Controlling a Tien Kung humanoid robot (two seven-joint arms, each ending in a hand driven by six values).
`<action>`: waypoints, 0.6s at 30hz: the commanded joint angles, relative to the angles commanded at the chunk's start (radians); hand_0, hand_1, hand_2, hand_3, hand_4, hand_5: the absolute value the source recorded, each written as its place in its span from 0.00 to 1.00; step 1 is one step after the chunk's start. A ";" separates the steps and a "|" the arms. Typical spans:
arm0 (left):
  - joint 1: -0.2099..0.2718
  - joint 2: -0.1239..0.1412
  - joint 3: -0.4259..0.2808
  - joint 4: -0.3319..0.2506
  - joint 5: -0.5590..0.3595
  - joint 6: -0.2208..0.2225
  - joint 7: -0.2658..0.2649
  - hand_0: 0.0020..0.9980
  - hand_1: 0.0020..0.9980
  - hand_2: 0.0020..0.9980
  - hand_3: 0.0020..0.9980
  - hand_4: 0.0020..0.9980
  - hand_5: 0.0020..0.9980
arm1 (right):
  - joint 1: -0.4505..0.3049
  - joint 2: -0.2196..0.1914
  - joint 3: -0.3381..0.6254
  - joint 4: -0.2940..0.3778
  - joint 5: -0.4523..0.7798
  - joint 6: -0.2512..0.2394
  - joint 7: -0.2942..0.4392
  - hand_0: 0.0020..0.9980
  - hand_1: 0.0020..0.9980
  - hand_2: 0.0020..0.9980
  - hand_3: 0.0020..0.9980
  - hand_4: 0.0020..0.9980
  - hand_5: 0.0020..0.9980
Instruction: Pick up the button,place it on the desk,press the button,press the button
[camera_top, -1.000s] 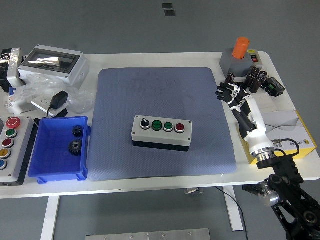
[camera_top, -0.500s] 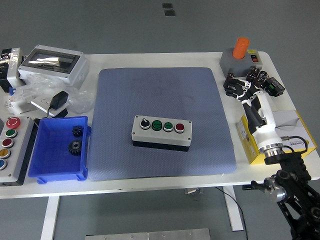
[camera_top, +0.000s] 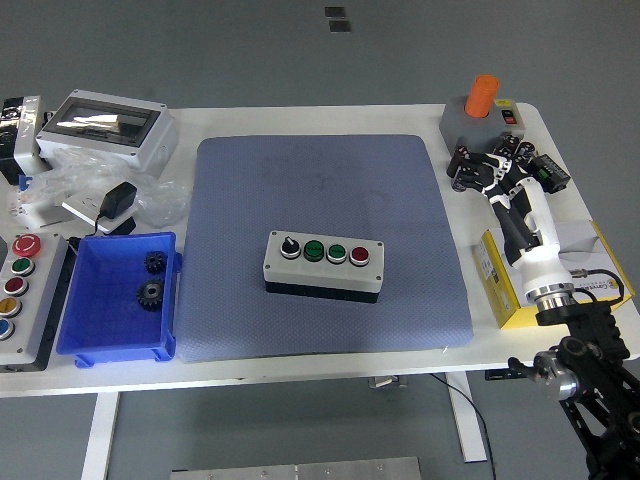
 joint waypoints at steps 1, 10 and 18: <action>0.000 -0.001 -0.001 0.000 0.000 0.000 0.000 0.68 0.69 0.60 0.66 0.72 0.32 | -0.002 0.000 0.004 0.000 0.000 0.000 0.000 0.66 0.64 0.67 0.64 0.79 0.58; -0.005 0.002 -0.002 0.000 0.000 0.001 -0.003 0.68 0.69 0.60 0.66 0.72 0.32 | -0.008 -0.001 0.036 0.005 0.000 -0.001 0.002 0.66 0.64 0.67 0.64 0.78 0.58; -0.016 0.005 0.005 0.000 0.001 -0.001 -0.008 0.68 0.69 0.60 0.66 0.71 0.31 | -0.008 -0.004 0.072 0.012 -0.007 -0.002 0.001 0.66 0.64 0.67 0.64 0.78 0.57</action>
